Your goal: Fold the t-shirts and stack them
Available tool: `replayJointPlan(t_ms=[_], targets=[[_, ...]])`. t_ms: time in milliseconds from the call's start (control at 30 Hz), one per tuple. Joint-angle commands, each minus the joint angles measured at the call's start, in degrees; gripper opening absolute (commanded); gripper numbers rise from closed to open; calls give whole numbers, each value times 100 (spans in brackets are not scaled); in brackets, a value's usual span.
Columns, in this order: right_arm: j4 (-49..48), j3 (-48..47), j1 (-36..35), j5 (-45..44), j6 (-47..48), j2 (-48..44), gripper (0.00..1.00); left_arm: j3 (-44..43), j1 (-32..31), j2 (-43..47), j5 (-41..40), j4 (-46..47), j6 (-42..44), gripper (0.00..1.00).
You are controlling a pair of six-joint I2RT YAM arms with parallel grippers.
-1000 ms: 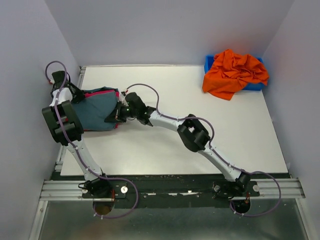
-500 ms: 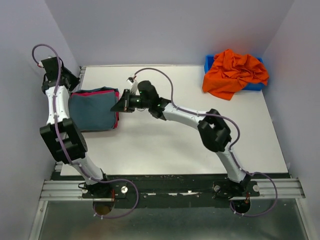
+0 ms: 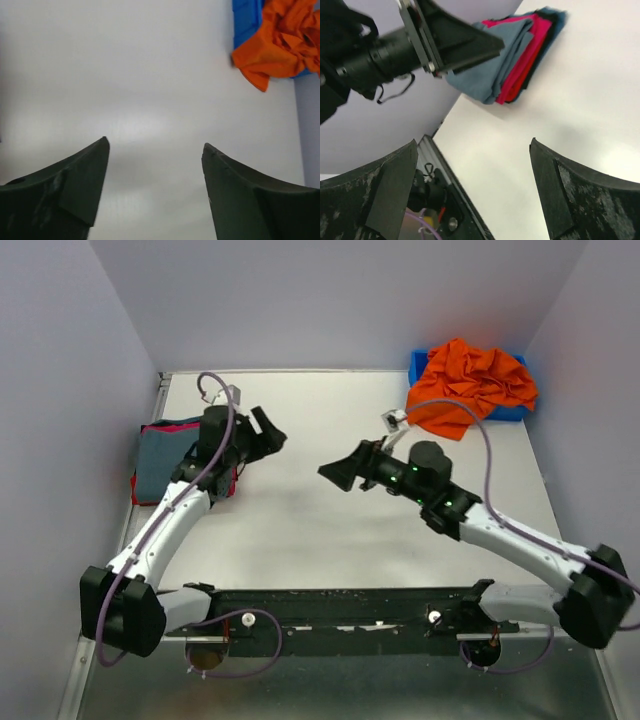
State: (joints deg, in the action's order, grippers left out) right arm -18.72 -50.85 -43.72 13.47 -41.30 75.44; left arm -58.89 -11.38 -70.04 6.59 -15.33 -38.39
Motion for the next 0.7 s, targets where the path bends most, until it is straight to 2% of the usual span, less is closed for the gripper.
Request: replayJointPlan(t_ms=[0, 133, 267, 467, 667], targets=[[1017, 1136, 180, -1485, 973, -1843, 100, 938, -1145, 657, -1115, 1179, -20, 96], [1861, 1972, 206, -2321, 1308, -3603, 100, 1757, -2130, 852, -1721, 1734, 235, 99], [2416, 2666, 206, -2980, 1230, -4852, 100, 2582, -2632, 1123, -1977, 2506, 621, 99], [2496, 3528, 206, -3579, 1282, -5592, 100, 3805, -2932, 1642, -1600, 4036, 1386, 99], [2628, 3565, 206, -3844, 1326, -5654, 100, 3797, -2932, 1844, -1301, 3959, 1501, 99]])
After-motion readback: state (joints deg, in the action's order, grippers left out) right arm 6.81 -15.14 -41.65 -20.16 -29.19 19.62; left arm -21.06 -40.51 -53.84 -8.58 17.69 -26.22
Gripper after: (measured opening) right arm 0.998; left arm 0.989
